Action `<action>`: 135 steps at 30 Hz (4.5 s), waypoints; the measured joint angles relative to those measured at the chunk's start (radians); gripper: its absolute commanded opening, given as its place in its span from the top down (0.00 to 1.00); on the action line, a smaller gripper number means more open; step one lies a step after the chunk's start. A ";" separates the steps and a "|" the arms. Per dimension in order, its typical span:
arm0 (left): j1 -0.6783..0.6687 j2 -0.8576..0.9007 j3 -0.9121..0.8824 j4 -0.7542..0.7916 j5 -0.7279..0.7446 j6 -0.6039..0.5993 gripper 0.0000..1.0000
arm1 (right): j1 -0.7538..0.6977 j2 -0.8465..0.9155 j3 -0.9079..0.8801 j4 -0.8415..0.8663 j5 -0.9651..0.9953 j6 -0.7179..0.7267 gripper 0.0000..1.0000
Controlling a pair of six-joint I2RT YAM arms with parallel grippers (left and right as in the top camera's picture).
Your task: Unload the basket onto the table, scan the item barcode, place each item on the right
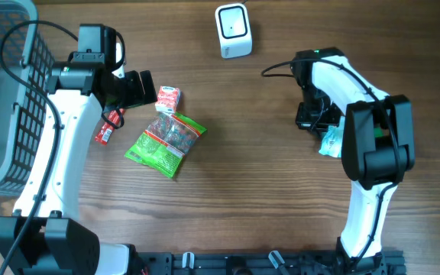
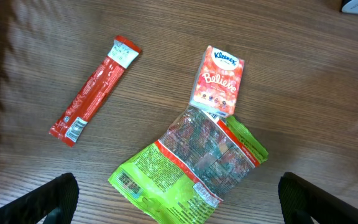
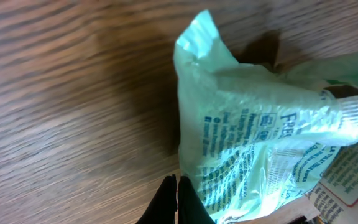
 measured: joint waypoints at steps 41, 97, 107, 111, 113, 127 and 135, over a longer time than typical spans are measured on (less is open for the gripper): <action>0.000 0.000 0.000 0.000 0.000 0.000 0.00 | 0.484 -0.148 0.006 0.766 -0.695 0.223 0.36; 0.000 0.000 0.000 0.000 0.000 0.000 0.00 | 0.523 0.102 0.006 1.217 -0.532 0.689 0.64; 0.000 0.000 0.000 0.000 0.000 0.000 0.00 | 0.523 0.102 0.006 1.217 -0.551 0.674 0.71; 0.000 0.000 0.000 0.000 0.000 0.000 0.00 | 0.522 0.102 0.006 1.192 -0.554 0.625 0.72; 0.000 0.000 0.000 0.000 0.000 0.000 0.00 | 0.519 0.098 0.006 1.164 -0.554 0.598 0.72; 0.000 0.000 0.000 0.000 0.000 0.000 0.00 | 0.484 -0.137 0.003 1.021 -0.487 0.363 0.30; 0.000 0.000 0.000 0.000 0.000 0.000 0.00 | 0.485 -0.122 0.002 0.988 -0.496 0.473 0.34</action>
